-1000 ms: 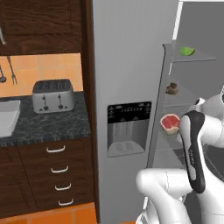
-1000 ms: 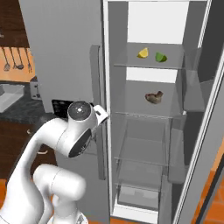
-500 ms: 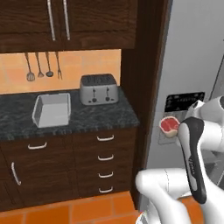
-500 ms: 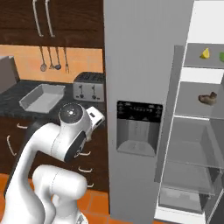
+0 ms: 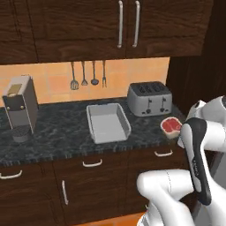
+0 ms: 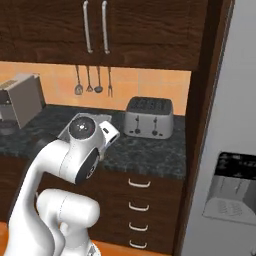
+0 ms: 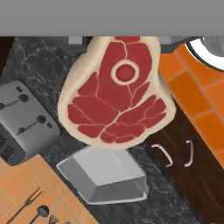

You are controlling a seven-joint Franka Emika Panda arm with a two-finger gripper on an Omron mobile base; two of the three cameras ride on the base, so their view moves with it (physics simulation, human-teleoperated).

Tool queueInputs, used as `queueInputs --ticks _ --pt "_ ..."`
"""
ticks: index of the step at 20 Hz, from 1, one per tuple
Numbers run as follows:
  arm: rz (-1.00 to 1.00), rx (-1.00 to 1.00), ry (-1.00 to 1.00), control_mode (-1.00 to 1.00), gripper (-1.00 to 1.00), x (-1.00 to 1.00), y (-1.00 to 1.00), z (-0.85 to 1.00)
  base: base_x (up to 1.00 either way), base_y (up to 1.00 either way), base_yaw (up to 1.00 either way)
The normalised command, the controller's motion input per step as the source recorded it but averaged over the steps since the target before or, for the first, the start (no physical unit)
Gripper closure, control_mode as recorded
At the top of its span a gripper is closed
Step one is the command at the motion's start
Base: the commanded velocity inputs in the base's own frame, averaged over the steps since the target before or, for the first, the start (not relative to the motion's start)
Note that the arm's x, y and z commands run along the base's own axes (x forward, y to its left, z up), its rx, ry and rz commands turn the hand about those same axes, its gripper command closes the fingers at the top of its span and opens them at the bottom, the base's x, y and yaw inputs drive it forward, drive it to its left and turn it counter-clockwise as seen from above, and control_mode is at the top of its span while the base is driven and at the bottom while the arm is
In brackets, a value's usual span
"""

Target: Place one lemon wedge and one steak in each tupperware on the nearby counter, to pack two identical lunches.

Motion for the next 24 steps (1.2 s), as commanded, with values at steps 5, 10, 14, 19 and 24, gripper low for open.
queueInputs --ticks 5,10,14,19,24 --pt "0.00 0.00 0.00 1.00 1.00 0.00 0.00 0.00 0.89 1.00 -0.11" --pt "0.00 0.00 0.00 1.00 1.00 0.00 0.00 0.00 0.82 0.89 -0.13" --pt "-0.02 -0.13 0.00 -1.00 1.00 0.45 -0.38 -0.71 0.00 0.00 0.00" --pt "0.00 -0.01 -0.01 -1.00 1.00 0.62 -0.81 -0.62 0.00 0.00 0.00" --pt "-0.05 0.13 0.00 -1.00 1.00 0.57 0.00 -0.17 0.00 0.00 0.00"
